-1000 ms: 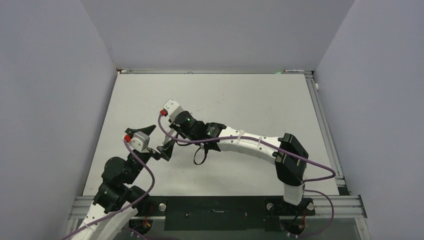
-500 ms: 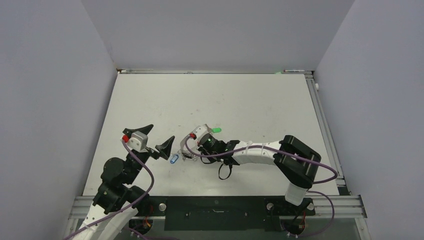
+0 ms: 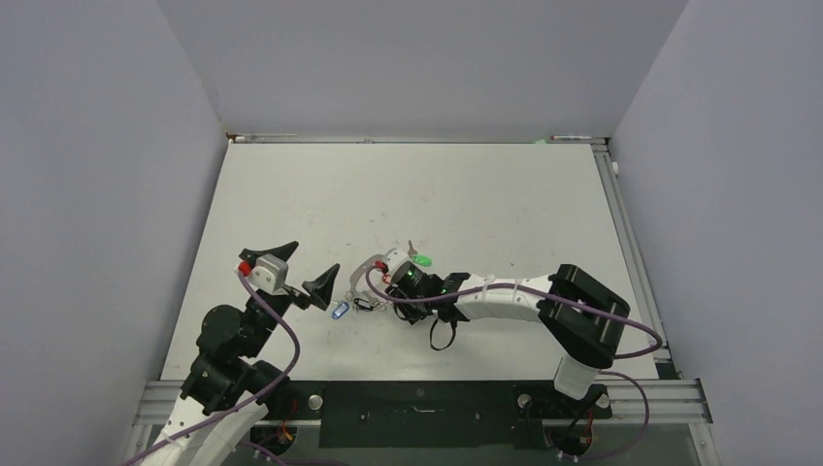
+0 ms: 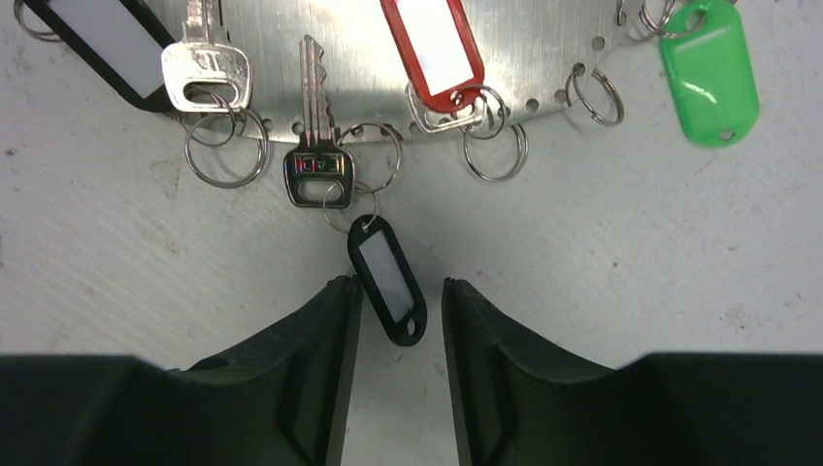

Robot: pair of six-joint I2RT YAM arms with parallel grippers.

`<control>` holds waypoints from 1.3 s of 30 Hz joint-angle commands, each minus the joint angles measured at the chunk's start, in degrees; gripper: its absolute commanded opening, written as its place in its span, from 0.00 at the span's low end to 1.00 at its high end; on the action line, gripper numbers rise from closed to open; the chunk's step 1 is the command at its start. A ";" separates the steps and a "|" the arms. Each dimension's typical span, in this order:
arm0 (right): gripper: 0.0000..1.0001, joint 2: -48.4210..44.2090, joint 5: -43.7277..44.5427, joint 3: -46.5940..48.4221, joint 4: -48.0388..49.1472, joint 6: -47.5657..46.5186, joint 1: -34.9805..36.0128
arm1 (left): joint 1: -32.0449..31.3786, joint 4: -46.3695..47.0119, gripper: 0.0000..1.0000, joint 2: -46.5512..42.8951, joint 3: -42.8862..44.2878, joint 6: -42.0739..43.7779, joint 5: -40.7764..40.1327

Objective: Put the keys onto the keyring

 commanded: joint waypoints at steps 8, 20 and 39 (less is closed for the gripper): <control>0.44 -10.72 -1.38 2.06 1.29 -0.44 -1.08 | 0.77 0.00 0.96 0.63 2.76 0.51 0.43; 0.37 3.06 -9.32 13.47 5.68 -0.96 -4.58 | 0.86 -0.24 0.96 0.32 2.67 0.51 0.21; 0.32 12.00 -16.72 13.36 12.64 3.03 -4.69 | 0.86 -0.26 0.96 0.27 2.58 0.48 -0.02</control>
